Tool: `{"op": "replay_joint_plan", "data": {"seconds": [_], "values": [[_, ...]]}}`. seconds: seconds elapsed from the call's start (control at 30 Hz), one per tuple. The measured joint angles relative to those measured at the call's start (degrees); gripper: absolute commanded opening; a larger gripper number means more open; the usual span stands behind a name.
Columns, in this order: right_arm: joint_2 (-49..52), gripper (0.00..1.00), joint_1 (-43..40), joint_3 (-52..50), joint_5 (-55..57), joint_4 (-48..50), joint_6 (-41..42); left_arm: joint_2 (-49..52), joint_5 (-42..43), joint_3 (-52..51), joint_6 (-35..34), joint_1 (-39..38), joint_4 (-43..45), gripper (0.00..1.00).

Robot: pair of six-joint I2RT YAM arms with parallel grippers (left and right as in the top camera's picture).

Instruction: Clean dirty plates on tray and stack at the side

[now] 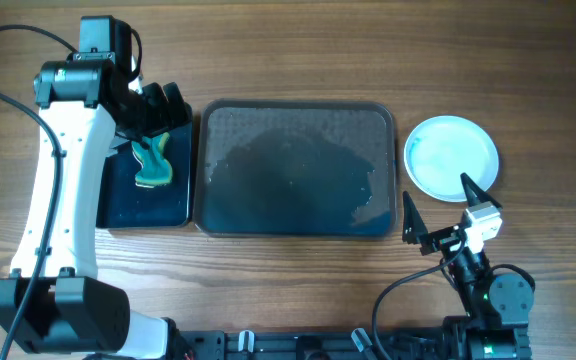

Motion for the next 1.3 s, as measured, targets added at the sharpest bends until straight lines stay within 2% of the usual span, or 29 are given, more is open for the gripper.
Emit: {"op": "replay_joint_plan", "data": {"seconds": [0.17,1.17,1.23,1.3], "values": [[-0.1,1.0,0.0,-0.4,1.4,-3.4,0.0,0.0,0.0,0.0,0.0,0.0,0.0,1.0],[-0.1,1.0,0.0,-0.4,2.1,-3.4,0.0,0.0,0.0,0.0,0.0,0.0,0.0,1.0],[-0.1,1.0,0.0,-0.4,2.1,-3.4,0.0,-0.2,0.0,-0.1,0.0,0.0,1.6,1.0],[-0.1,1.0,0.0,-0.4,2.1,-3.4,0.0,-1.4,0.0,-1.2,0.0,-0.2,7.0,1.0]]}}
